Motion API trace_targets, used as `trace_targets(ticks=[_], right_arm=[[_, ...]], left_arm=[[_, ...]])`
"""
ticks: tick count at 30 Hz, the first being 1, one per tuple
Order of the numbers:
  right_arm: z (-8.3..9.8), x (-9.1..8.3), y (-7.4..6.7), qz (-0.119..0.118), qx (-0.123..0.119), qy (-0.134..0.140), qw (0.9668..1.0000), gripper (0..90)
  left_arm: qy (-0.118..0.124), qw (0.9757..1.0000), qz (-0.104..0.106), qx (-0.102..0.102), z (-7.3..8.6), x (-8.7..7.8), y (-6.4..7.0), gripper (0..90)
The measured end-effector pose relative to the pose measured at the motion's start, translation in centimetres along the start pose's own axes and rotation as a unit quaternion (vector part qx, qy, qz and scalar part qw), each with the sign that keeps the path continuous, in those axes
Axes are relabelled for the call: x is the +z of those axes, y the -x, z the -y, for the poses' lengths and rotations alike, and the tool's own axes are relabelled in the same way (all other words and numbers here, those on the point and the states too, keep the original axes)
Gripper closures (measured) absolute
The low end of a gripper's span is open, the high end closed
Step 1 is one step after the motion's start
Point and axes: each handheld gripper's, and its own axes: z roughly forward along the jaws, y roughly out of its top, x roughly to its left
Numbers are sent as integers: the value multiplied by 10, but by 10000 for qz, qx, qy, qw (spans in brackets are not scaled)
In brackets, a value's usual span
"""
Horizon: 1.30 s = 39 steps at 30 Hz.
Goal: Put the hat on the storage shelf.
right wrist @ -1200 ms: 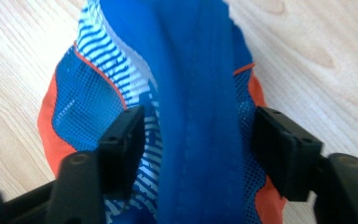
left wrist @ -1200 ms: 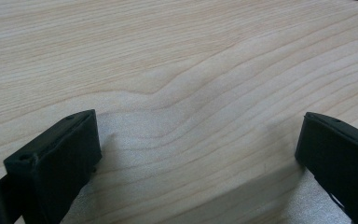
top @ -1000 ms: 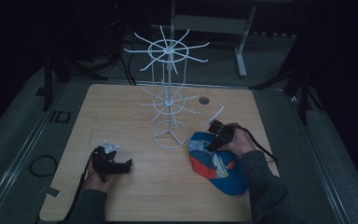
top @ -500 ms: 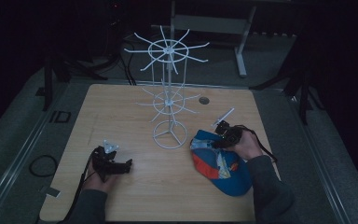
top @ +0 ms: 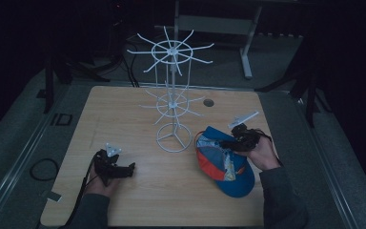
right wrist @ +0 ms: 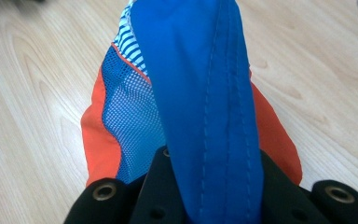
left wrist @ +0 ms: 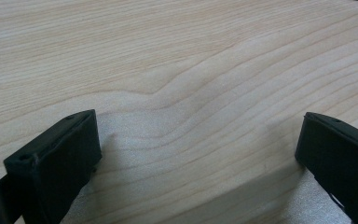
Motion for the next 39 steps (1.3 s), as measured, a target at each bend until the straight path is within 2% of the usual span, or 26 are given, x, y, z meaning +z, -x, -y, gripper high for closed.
trace_targets(ticks=[1, 2, 3, 4, 5, 6, 10, 14, 21, 39], right_arm=[[0, 0, 0, 0, 0, 0, 10000, 873], [2, -5, 0, -7, 30, 150, 9999, 872], [2, -5, 0, -7, 30, 150, 9999, 872], [4, -11, 0, 0, 79, 297, 9995, 872], [4, -11, 0, 0, 79, 297, 9995, 872], [6, -15, 0, 17, 137, 415, 9990, 873], [8, -19, 0, 78, 176, 501, 9986, 873], [10, -26, -4, 98, 204, 724, 9971, 873], [9, -30, -9, 130, 172, 863, 9960, 873], [4, -51, -16, 251, 171, 1340, 9905, 873]], left_arm=[[0, 10000, 0, 0, 0, 0, 0, 0], [-2, 10000, 0, -1, 0, 0, 0, 0], [-2, 10000, 0, -1, 0, 0, 0, 0], [5, 10000, -2, -9, 0, 0, 0, 0], [5, 10000, -2, -9, 0, 0, 0, 0], [8, 10000, -1, -10, 0, 0, 0, 1], [8, 10000, -2, -11, 0, 0, 0, 0], [6, 10000, -2, -12, 0, 0, 0, 1], [4, 10000, -1, -11, 0, 0, 0, 0], [-19, 10000, 10, -6, 0, 0, 0, 1]])
